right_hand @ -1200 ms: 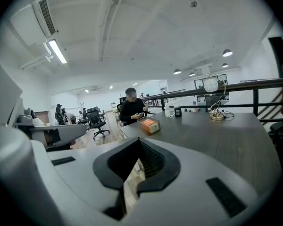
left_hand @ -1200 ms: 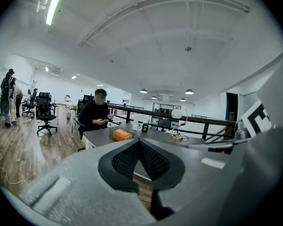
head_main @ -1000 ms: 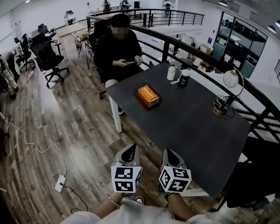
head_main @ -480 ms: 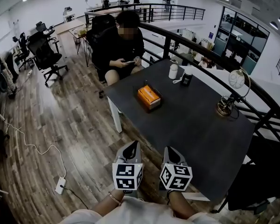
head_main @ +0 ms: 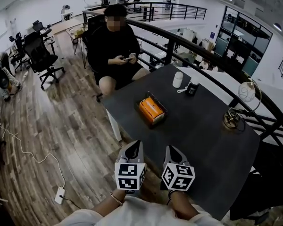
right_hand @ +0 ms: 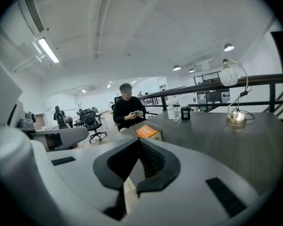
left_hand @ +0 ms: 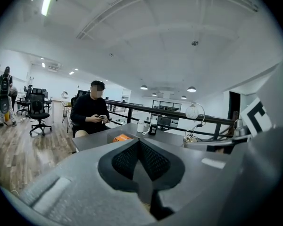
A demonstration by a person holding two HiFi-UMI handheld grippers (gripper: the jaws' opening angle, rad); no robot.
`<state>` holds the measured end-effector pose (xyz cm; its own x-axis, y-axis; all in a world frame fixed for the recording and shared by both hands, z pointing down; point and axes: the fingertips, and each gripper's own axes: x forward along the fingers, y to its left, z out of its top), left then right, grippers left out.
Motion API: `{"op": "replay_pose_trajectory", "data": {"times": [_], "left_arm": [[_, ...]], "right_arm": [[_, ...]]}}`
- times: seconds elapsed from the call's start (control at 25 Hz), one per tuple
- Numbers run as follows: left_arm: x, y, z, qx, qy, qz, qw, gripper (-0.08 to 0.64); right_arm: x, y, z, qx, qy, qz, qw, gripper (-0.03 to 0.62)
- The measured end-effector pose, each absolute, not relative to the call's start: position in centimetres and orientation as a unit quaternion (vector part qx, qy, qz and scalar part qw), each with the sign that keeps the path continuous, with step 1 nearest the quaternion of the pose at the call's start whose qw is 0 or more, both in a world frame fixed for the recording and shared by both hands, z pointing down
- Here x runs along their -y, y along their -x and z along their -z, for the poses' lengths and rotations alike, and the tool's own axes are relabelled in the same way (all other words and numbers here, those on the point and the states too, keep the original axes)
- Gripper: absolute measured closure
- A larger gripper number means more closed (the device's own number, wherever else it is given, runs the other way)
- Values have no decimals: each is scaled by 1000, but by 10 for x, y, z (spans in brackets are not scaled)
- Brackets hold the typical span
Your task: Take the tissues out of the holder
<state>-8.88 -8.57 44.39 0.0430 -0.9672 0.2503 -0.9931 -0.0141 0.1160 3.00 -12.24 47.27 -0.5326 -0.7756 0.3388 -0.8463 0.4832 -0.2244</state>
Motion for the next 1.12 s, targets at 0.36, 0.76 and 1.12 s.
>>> {"op": "replay_pose_trajectory", "data": {"times": [0.36,0.76,1.12], "left_arm": [[172,131,-443,679,-719,-57,135,572],[242,158,-446,663,-733,-68,136,572],[265,155,-463,661,-728,-88,158,572]], "right_arm": [[204,12,-467,850,-482,-189,93,584],[268,40,-464,842,-497,-195,81,584],[293,42,-478,843,-481,-223,93,586]]}}
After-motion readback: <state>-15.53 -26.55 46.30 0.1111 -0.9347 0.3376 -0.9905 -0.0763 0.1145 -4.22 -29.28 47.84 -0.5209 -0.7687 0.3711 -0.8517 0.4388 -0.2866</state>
